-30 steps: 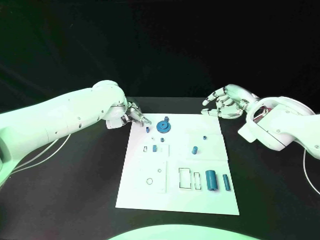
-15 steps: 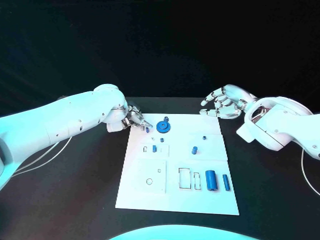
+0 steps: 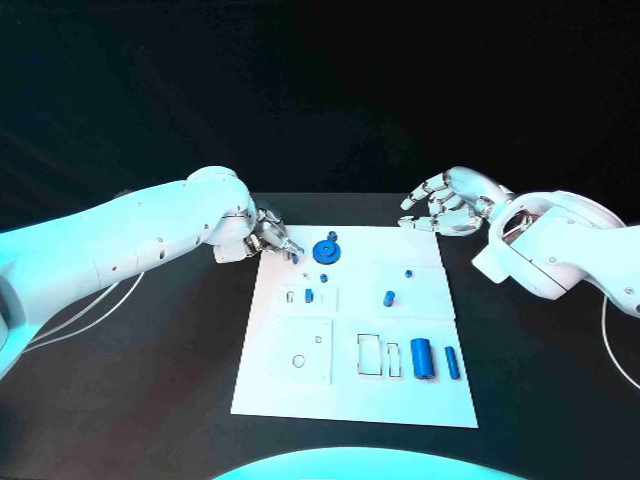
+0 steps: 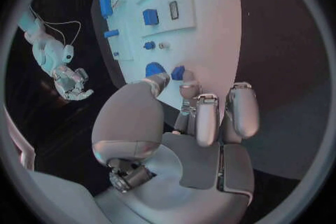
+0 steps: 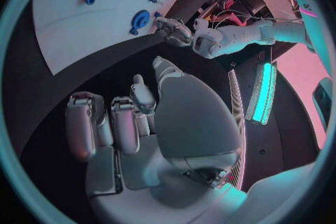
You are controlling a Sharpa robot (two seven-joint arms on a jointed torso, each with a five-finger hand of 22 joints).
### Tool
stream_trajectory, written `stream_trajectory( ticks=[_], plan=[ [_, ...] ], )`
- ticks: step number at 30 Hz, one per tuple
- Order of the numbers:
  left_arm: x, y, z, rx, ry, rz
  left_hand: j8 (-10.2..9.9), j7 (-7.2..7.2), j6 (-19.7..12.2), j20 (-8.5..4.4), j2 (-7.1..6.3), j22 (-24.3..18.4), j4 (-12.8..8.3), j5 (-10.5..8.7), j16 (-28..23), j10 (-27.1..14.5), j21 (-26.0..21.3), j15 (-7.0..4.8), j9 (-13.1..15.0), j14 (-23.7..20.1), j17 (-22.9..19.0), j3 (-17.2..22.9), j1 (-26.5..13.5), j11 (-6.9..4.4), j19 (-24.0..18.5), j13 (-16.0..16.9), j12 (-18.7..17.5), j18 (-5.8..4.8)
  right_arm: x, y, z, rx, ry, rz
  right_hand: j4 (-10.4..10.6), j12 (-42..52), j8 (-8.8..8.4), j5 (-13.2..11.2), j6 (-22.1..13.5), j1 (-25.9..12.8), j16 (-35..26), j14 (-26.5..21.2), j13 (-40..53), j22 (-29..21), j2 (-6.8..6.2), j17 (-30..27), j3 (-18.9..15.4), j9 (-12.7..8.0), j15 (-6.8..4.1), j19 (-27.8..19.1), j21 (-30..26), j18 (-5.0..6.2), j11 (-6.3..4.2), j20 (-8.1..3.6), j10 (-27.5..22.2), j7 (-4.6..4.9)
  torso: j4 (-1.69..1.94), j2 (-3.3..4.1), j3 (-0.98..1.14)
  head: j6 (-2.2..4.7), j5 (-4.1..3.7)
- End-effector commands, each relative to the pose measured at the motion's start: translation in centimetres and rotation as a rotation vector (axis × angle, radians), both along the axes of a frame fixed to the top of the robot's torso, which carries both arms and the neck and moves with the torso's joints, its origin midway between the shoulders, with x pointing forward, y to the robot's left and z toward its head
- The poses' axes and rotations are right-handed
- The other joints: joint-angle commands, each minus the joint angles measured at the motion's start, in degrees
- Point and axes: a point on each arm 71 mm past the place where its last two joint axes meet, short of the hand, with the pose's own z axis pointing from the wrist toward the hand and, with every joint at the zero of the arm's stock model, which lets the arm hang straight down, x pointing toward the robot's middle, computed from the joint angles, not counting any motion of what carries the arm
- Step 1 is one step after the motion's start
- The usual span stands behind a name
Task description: Assemble the parts on the task board
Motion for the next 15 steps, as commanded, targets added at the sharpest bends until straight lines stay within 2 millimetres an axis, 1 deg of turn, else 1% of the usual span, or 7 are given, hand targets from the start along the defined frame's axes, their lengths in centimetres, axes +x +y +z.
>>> stream_trajectory(
  ticks=[1,4,5,6,9,13,15],
  plan=[
    [-0.02,-0.26,-0.01,-0.013,0.006,-0.007,-0.5,-0.04,0.5,0.23,0.79,0.2,-0.1,0.19,0.1,-0.3,-0.1,0.12,-0.1,4.0,10.0,0.9,1.9,-0.29,-0.1,0.1,0.1,1.0,-0.08,0.1,-0.03,-0.006,0.001,0.012,-0.1,0.3,0.34,0.1,0.1,-0.3,-0.4,4.5,-0.1,11.9,0.24,9.5,0.4,-0.1,-0.33,2.5,0.0,0.92,-0.15,-0.45,0.0,-0.1,0.03,-0.03,-0.01,-0.02,-0.09],
    [0.04,-0.3,-0.01,-0.013,0.003,-0.003,-0.6,-0.1,0.5,0.18,1.4,0.3,-0.2,0.23,0.2,-0.3,-0.1,0.07,-0.2,4.1,10.0,1.5,3.0,-0.35,0.0,0.1,0.2,0.98,-0.09,0.09,-0.03,-0.006,0.001,0.013,-0.1,0.3,0.35,0.2,0.1,-0.3,-0.4,4.5,0.0,11.9,0.26,9.5,0.4,-0.1,-0.34,2.5,0.0,0.92,-0.16,-0.46,0.1,-0.1,0.02,-0.01,0.0,-0.03,-0.12],
    [0.05,-0.32,-0.02,-0.013,0.002,-0.002,-0.6,-0.18,0.6,0.15,1.91,0.4,-0.3,0.23,0.3,-0.2,0.0,0.0,-0.2,4.1,10.2,2.0,3.9,-0.43,0.1,0.1,0.3,0.95,-0.09,0.09,-0.03,-0.006,0.002,0.013,-0.1,0.3,0.35,0.2,0.1,-0.3,-0.4,4.5,0.0,11.9,0.26,9.5,0.4,-0.1,-0.34,2.5,0.0,0.92,-0.16,-0.46,0.1,-0.1,0.02,0.0,-0.01,-0.01,-0.14],
    [0.07,-0.34,-0.03,-0.013,0.002,-0.001,-0.5,-0.2,0.6,0.13,2.06,0.5,-0.4,0.21,0.3,-0.2,0.0,-0.01,-0.2,4.1,10.2,2.2,4.3,-0.45,0.1,0.1,0.3,0.94,-0.09,0.1,-0.04,-0.006,0.002,0.013,-0.1,0.3,0.35,0.2,0.1,-0.3,-0.4,4.5,0.0,11.9,0.26,9.5,0.4,-0.1,-0.34,2.5,0.0,0.92,-0.16,-0.46,0.1,-0.1,0.01,0.0,-0.02,0.02,-0.14],
    [0.08,-0.39,-0.08,-0.015,0.005,-0.001,-0.5,-0.25,0.7,0.11,2.21,0.5,-0.4,0.19,0.3,-0.1,0.0,-0.04,-0.2,4.2,10.2,2.5,4.8,-0.49,0.1,0.2,0.3,0.93,-0.1,0.11,-0.04,-0.006,0.002,0.014,-0.1,0.3,0.35,0.2,0.1,-0.3,-0.4,4.5,0.0,11.9,0.26,9.5,0.4,-0.1,-0.34,2.5,0.0,0.92,-0.16,-0.46,0.1,-0.1,0.0,-0.01,-0.05,-0.01,-0.12],
    [0.06,-0.42,-0.15,-0.022,0.01,0.002,-0.2,-0.42,1.0,0.05,2.45,0.8,-0.7,0.17,0.4,0.1,0.1,-0.15,0.0,4.2,10.3,3.0,5.9,-0.63,0.3,0.3,0.5,0.89,-0.1,0.08,-0.04,-0.007,0.003,0.013,-0.1,0.4,0.37,0.3,0.2,-0.2,-0.4,4.5,0.0,11.9,0.28,9.5,0.5,-0.1,-0.34,2.5,0.1,0.91,-0.16,-0.46,0.1,-0.11,0.06,-0.03,-0.04,-0.08,-0.16],
    [0.05,-0.41,-0.18,-0.026,0.013,0.003,-0.2,-0.54,0.9,-0.02,2.68,0.8,-1.1,0.16,0.4,0.2,0.1,-0.26,0.1,4.2,10.4,3.7,7.0,-0.75,0.3,0.3,0.5,0.88,-0.09,0.06,-0.05,-0.007,0.003,0.013,-0.1,0.4,0.39,0.4,0.2,-0.2,-0.4,4.5,0.0,11.9,0.28,9.5,0.6,-0.1,-0.35,2.5,0.0,0.92,-0.17,-0.47,0.2,-0.11,0.09,-0.05,-0.04,-0.11,-0.13]
  ],
)
